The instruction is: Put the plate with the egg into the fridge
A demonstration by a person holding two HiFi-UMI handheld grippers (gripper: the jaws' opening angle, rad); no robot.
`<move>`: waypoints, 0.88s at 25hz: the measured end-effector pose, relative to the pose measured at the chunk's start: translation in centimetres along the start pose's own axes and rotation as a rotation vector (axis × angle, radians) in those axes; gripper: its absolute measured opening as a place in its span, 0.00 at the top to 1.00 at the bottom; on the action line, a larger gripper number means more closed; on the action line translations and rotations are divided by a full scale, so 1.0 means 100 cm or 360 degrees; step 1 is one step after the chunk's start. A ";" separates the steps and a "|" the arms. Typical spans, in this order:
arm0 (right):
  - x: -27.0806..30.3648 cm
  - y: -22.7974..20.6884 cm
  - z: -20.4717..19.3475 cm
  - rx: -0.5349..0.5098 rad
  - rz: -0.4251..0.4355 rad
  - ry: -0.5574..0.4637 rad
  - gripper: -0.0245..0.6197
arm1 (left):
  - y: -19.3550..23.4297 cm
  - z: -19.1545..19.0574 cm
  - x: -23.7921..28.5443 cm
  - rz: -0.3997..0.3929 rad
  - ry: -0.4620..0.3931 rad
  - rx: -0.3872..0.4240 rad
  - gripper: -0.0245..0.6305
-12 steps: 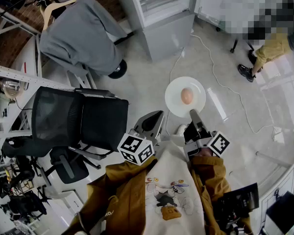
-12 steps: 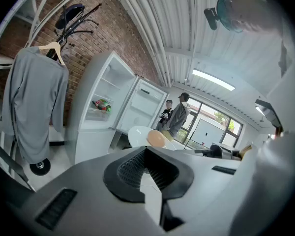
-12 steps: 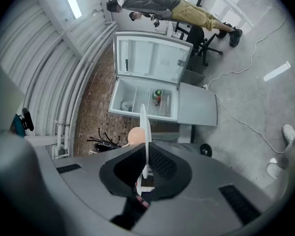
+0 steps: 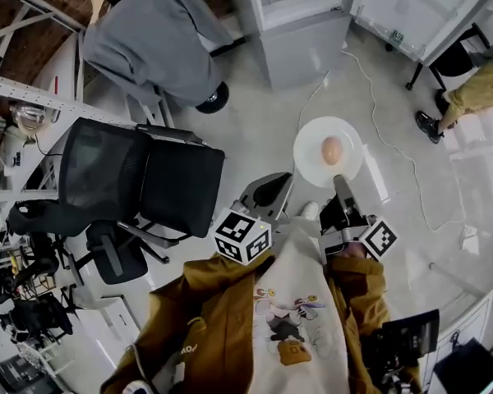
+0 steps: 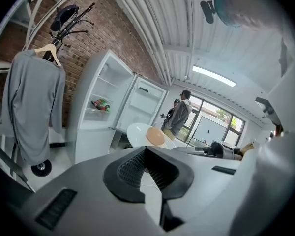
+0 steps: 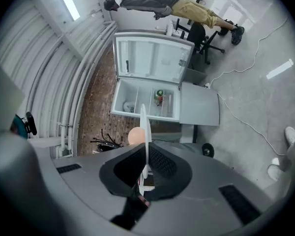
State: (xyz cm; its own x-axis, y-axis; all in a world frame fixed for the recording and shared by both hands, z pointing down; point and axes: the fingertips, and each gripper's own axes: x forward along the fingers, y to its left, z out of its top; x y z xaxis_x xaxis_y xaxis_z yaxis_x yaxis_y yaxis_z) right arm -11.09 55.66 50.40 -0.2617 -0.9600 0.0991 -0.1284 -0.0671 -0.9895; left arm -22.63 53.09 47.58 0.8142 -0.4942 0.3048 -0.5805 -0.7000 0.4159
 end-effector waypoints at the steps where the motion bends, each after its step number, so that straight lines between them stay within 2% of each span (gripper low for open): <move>1: -0.001 0.000 0.002 -0.0003 0.0002 0.0004 0.93 | -0.001 -0.001 0.001 0.0008 0.0000 -0.0003 0.95; 7: -0.010 -0.005 0.021 0.0059 0.0011 0.0027 0.93 | -0.017 -0.003 0.014 0.0046 -0.0011 0.0003 0.95; 14: -0.015 -0.011 0.055 0.0053 0.0054 0.0092 0.93 | -0.033 -0.009 0.037 0.0123 -0.0044 -0.0013 0.95; 22: -0.023 -0.027 0.078 0.0108 0.0010 0.0148 0.93 | -0.042 -0.015 0.059 0.0181 -0.0023 -0.0071 0.95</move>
State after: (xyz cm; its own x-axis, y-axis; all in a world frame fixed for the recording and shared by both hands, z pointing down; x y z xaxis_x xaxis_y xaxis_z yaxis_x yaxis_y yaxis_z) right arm -2.72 55.97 52.03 -0.3504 -0.9313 0.0994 -0.0622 -0.0828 -0.9946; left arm -15.40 53.89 48.97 0.7430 -0.5765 0.3398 -0.6685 -0.6156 0.4173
